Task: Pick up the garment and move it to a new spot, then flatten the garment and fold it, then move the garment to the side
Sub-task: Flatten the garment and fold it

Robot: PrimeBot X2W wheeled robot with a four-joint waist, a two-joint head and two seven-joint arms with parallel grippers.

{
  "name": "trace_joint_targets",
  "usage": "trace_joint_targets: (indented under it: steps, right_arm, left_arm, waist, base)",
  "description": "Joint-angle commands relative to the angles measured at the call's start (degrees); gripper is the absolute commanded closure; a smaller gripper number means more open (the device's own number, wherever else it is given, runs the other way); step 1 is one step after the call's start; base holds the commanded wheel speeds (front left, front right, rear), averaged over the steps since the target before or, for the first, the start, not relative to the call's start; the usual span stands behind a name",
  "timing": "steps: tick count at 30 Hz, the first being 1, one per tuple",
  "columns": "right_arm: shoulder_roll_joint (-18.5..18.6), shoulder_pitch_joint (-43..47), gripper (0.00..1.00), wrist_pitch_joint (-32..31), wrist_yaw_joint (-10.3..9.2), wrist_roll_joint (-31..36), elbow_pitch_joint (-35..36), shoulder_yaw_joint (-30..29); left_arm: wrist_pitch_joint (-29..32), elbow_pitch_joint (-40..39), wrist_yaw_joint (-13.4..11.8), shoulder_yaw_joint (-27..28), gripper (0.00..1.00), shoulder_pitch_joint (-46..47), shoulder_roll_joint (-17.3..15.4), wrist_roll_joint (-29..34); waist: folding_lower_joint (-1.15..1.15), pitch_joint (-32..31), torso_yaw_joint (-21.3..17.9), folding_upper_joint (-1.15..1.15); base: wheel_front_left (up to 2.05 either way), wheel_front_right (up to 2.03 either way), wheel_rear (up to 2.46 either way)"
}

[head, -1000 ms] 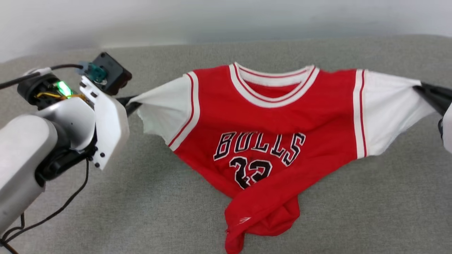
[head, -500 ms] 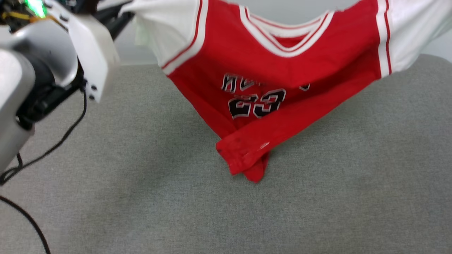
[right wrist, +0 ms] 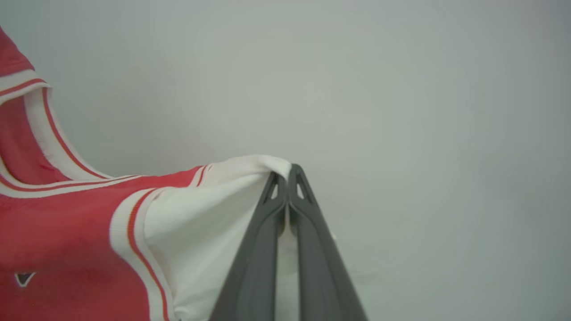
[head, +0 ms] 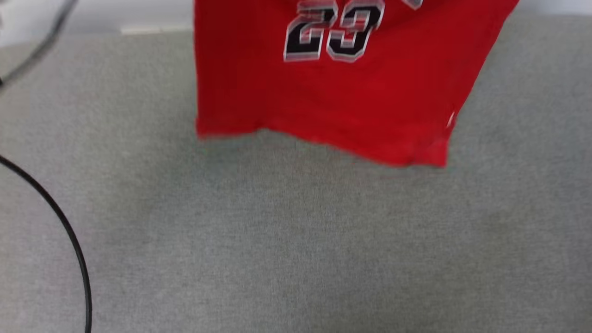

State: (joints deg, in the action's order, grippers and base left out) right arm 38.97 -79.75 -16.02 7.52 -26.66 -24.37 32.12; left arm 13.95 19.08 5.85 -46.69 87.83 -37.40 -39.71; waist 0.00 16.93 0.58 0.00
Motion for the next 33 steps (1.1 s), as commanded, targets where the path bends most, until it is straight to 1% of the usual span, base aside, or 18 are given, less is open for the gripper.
trace_joint_targets:
  steps: [1,6,10,13,17,21,25,29,30,33]
  right_arm:
    - [-1.03,-2.85,1.00,0.82,-0.06,0.91,-1.26,-0.21]
    - [-3.80,-12.95,1.00,3.27,-0.06,4.87,-6.87,-0.51]
    - [-5.76,-20.09,1.00,5.50,-0.06,7.21,-10.88,-0.72]
    - [-7.43,-24.09,1.00,6.60,-0.06,8.05,-14.05,-0.27]
    - [-9.15,-26.29,1.00,8.47,-0.06,8.12,-18.07,1.71]
    - [-10.50,-23.73,1.00,11.23,-0.06,6.81,-21.77,4.21]
    - [-11.55,-19.20,1.00,14.16,-0.06,4.79,-24.74,7.57]
    - [-12.52,-11.72,1.00,17.00,-0.06,1.19,-26.27,11.01]
    - [-12.52,-11.72,1.00,17.00,-0.06,1.19,-26.27,11.01]
    - [-12.67,-5.32,1.00,18.89,-0.06,-2.05,-25.72,14.02]
  left_arm:
    - [-1.15,1.36,0.02,0.71,1.00,2.34,0.37,0.65]
    - [-4.42,6.89,0.46,2.47,1.00,10.40,2.11,2.13]
    - [-6.79,10.29,0.84,3.76,1.00,15.89,3.22,1.92]
    - [-8.15,12.81,1.13,3.70,1.00,18.34,3.95,1.61]
    - [-10.41,15.75,1.42,3.11,1.00,19.66,4.87,0.88]
    - [-13.22,18.56,1.48,1.50,1.00,16.51,5.29,-0.15]
    - [-16.15,20.10,1.53,-0.80,1.00,10.74,5.18,-2.31]
    - [-19.30,19.54,1.54,-3.44,1.00,2.82,3.64,-4.63]
    - [-19.30,19.54,1.54,-3.44,1.00,2.82,3.64,-4.63]
    - [-21.47,18.52,1.55,-5.09,1.00,-4.36,2.39,-6.33]
  waist:
    - [0.00,3.43,0.14,0.00]
    - [0.00,7.83,0.14,0.00]
    - [0.00,10.11,0.31,0.00]
    - [0.00,11.41,0.58,0.00]
    - [0.00,12.97,0.94,0.00]
    - [0.00,13.42,1.14,0.00]
    - [0.00,12.34,0.91,0.00]
    - [0.00,10.10,0.62,0.00]
    - [0.00,10.10,0.62,0.00]
    - [0.00,7.95,0.40,0.00]
  base:
    - [0.00,0.00,0.00]
    - [0.00,0.00,0.00]
    - [0.00,0.00,0.00]
    - [0.00,0.00,0.00]
    - [0.00,0.00,0.00]
    - [0.00,0.00,0.00]
    - [0.00,0.00,0.00]
    - [0.00,0.00,0.00]
    - [0.00,0.00,0.00]
    - [0.00,0.00,0.00]
